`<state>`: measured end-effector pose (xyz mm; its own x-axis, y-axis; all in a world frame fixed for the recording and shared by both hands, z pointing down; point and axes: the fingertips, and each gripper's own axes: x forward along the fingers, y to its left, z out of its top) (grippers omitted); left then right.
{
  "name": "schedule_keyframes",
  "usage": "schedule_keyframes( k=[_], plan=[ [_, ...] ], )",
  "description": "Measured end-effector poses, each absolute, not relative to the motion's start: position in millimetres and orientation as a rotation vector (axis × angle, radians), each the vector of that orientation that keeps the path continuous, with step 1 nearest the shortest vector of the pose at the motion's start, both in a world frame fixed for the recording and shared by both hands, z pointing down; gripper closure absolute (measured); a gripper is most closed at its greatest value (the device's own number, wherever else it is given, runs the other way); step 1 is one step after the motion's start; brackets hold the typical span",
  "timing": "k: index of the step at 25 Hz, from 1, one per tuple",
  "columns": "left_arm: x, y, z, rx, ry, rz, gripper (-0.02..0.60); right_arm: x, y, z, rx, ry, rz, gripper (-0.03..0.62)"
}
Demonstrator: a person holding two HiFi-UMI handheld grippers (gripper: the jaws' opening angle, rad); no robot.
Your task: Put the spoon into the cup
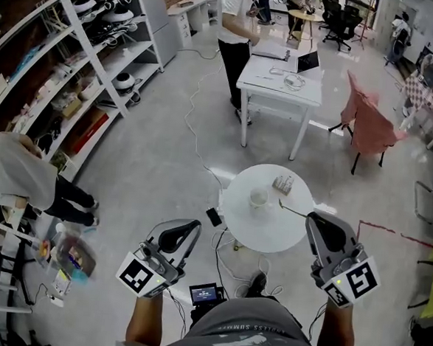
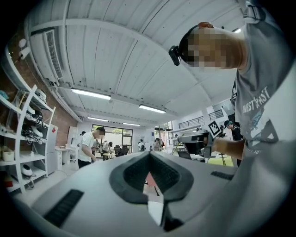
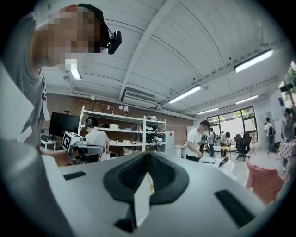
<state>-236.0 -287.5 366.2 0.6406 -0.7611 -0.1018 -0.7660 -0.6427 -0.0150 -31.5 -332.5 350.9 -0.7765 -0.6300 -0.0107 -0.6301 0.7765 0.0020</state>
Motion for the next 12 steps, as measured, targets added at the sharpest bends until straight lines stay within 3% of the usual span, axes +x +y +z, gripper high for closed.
schedule_keyframes(
  k=[12],
  plan=[
    [-181.5,-338.5,359.2,-2.751,1.386,0.02,0.578,11.7,-400.6,370.0,-0.923,2.962,-0.078,0.589]
  ],
)
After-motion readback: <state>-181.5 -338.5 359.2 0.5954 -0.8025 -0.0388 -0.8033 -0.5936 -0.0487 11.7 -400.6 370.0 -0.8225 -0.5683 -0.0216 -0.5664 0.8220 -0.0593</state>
